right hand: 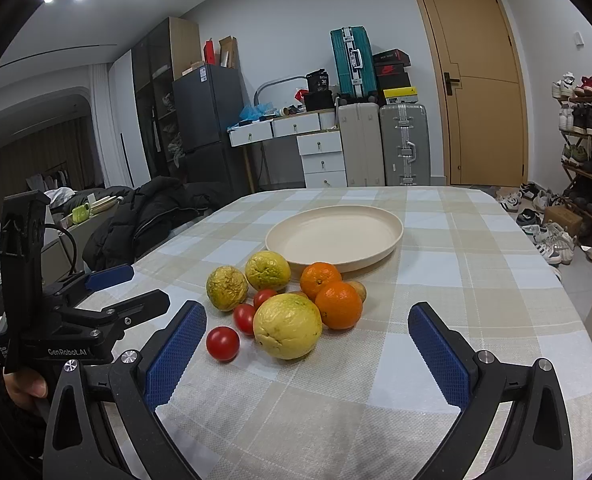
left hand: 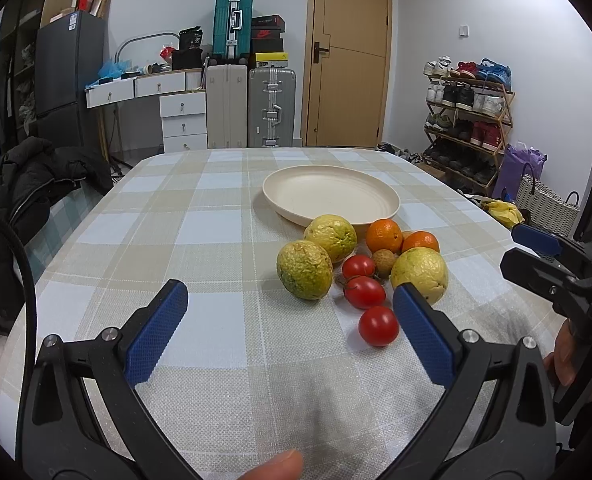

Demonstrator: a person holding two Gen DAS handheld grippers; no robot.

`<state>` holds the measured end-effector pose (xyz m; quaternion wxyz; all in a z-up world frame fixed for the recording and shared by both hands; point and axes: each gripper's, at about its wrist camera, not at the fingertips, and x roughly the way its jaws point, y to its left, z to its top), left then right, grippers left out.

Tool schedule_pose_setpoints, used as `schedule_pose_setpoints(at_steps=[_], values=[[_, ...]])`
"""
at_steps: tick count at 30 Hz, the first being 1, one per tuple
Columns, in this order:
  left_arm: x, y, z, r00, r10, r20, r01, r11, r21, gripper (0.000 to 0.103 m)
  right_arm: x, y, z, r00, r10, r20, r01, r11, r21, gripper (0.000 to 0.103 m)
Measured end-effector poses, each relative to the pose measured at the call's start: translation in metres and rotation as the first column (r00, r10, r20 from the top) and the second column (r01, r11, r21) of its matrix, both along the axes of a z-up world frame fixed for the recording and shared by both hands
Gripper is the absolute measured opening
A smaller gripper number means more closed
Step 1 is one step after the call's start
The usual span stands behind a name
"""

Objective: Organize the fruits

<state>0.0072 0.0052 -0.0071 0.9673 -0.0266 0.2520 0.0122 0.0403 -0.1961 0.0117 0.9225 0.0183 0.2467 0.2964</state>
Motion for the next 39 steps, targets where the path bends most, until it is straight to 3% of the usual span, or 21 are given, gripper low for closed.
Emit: schedule_pose_setpoints(at_steps=[39], values=[[-0.0007,0.0008,0.0012,1.000,0.002,0.001,-0.002,1.000,0.002,0.103,0.0031,0.0003,-0.0010,1.000,0.006,-0.004,-0.006,1.000,-0.007,0.103]])
